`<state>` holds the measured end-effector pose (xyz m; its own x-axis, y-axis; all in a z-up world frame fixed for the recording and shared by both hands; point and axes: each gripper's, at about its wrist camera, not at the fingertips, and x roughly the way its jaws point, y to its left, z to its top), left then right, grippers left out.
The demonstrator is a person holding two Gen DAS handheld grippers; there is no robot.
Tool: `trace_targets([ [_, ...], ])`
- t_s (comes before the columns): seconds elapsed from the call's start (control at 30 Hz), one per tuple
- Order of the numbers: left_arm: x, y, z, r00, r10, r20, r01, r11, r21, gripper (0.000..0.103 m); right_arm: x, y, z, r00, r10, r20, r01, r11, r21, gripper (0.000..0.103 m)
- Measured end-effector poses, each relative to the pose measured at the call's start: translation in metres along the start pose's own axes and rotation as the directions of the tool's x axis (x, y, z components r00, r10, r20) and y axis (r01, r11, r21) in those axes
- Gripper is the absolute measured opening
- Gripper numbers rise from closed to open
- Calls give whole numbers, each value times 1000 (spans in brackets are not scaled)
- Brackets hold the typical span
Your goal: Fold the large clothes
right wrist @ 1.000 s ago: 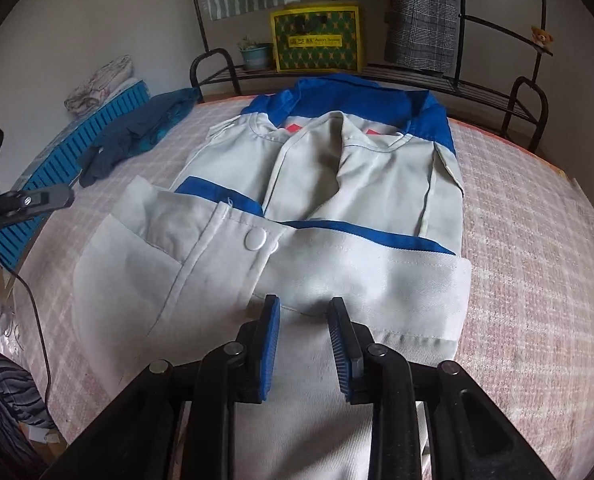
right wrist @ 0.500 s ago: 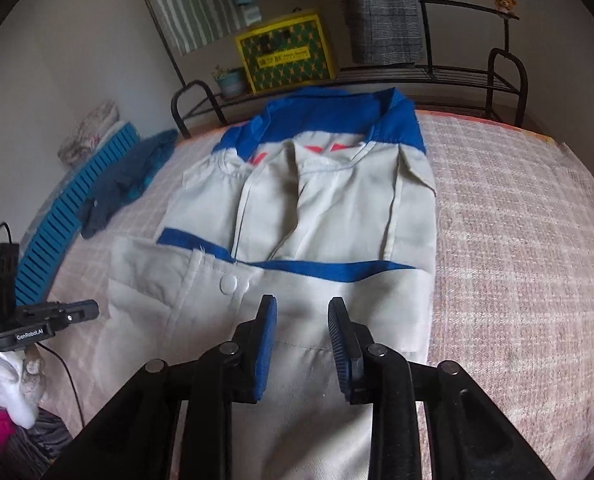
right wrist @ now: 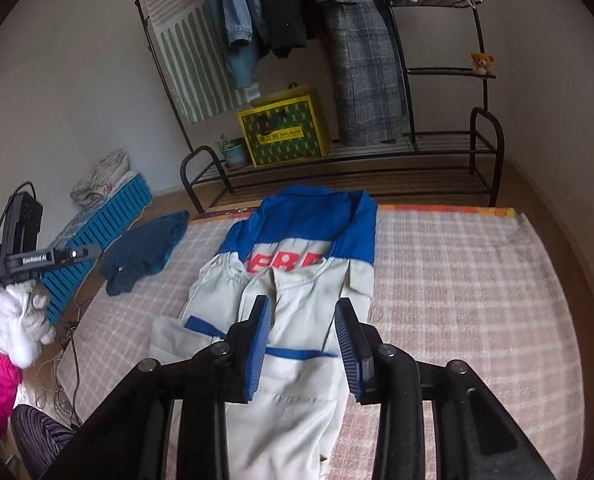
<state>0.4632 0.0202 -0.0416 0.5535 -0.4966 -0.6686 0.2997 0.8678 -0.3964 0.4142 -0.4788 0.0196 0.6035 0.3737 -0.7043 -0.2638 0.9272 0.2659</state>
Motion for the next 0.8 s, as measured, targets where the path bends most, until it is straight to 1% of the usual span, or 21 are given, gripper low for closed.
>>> trace_targets([
  [0.03, 4, 0, 19, 1000, 11, 11, -11, 1000, 14, 20, 1, -2, 12, 1000, -8, -3, 8, 1000, -19, 35],
  [0.07, 11, 1, 35, 1000, 18, 17, -18, 1000, 18, 22, 4, -4, 26, 1000, -16, 0, 16, 999, -44, 36],
  [0.1, 18, 2, 52, 999, 29, 28, -29, 999, 24, 23, 8, -6, 38, 1000, -18, 1, 18, 997, -68, 42],
  [0.13, 27, 4, 67, 998, 41, 36, -42, 999, 32, 26, 15, -9, 50, 1000, -19, 1, 19, 996, -84, 51],
  [0.17, 36, 7, 79, 998, 44, 38, -46, 998, 40, 31, 24, -14, 61, 1000, -19, 5, 19, 996, -85, 56],
  [0.2, 49, 12, 92, 999, 27, 31, -28, 999, 38, 46, 33, -20, 71, 1000, -7, 5, 7, 997, -81, 61],
  [0.23, 62, 19, 103, 1000, 1, 20, -1, 1000, 20, 56, 45, -25, 81, 1000, 2, 2, -2, 997, -74, 61],
  [0.27, 76, 27, 110, 1000, -9, 10, 9, 1000, 0, 56, 58, -31, 88, 1000, 6, -1, -6, 997, -73, 61],
  [0.33, 107, 43, 124, 1000, 18, -9, -19, 999, -41, 56, 86, -42, 100, 1000, -2, -14, 1, 998, -71, 61],
  [0.37, 122, 49, 127, 1000, 19, -21, -20, 999, -46, 56, 102, -49, 105, 1000, -3, -24, 1, 998, -65, 61],
  [0.47, 170, 67, 135, 997, 52, -64, -56, 997, -52, 56, 152, -70, 116, 998, -8, -68, 5, 999, -42, 60],
  [0.53, 204, 82, 138, 993, 50, -103, -58, 995, -78, 56, 185, -82, 121, 996, -11, -93, 8, 1000, -28, 60],
  [0.63, 247, 98, 142, 990, 61, -127, -75, 992, -104, 56, 234, -96, 127, 992, -5, -125, 4, 1000, -9, 61],
  [0.73, 289, 112, 145, 984, 89, -156, -107, 988, -109, 56, 283, -106, 131, 988, -8, -157, 12, 1000, 22, 61],
  [0.8, 314, 116, 147, 977, 112, -179, -129, 988, -87, 56, 313, -110, 133, 984, -2, -179, 11, 999, 47, 61],
])
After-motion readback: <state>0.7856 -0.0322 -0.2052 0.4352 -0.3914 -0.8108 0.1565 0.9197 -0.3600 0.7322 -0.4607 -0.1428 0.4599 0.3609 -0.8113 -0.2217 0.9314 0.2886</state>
